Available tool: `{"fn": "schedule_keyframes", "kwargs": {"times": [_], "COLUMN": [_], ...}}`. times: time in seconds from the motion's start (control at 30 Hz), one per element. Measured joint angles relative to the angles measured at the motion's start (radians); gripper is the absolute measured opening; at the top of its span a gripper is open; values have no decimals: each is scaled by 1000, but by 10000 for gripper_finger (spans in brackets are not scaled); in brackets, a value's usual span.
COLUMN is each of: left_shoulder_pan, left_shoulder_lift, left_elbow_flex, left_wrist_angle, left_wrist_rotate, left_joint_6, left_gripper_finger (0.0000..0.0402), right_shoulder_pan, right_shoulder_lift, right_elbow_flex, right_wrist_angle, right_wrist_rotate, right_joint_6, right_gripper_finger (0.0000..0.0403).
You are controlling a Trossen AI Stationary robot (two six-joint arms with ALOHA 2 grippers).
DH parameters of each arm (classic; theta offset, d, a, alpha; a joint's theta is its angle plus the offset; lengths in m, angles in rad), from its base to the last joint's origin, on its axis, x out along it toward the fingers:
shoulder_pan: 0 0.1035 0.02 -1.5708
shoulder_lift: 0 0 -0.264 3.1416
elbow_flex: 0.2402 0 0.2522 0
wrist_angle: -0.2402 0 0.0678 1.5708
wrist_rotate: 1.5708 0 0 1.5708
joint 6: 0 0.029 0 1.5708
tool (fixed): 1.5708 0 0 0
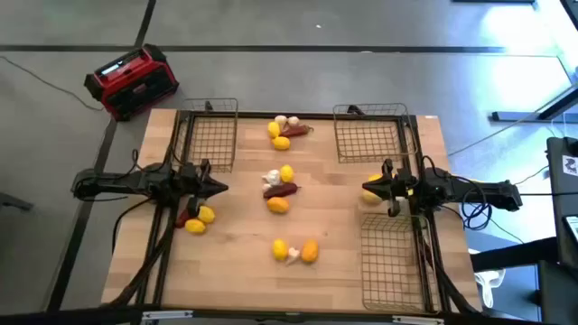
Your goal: Sort produce into baskets
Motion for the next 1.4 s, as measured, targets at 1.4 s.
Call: {"fn": "schedule_keyframes", "kwargs": {"times": [1.4], "left_shoulder_pan": [1], "left_shoulder_lift": [0], "left_elbow_flex": [0], "left_wrist_angle": [206], "left_wrist_rotate": [-128], "left_joint_6": [121], "left_gripper_finger": [13], "right_shoulder_pan": [0], "right_shoulder_lift": [27], "right_elbow_flex": [44], "right_wrist_angle": [153], "right_wrist_rotate": [186], "right_joint_6": [151], "right_gripper_finger": [24]}}
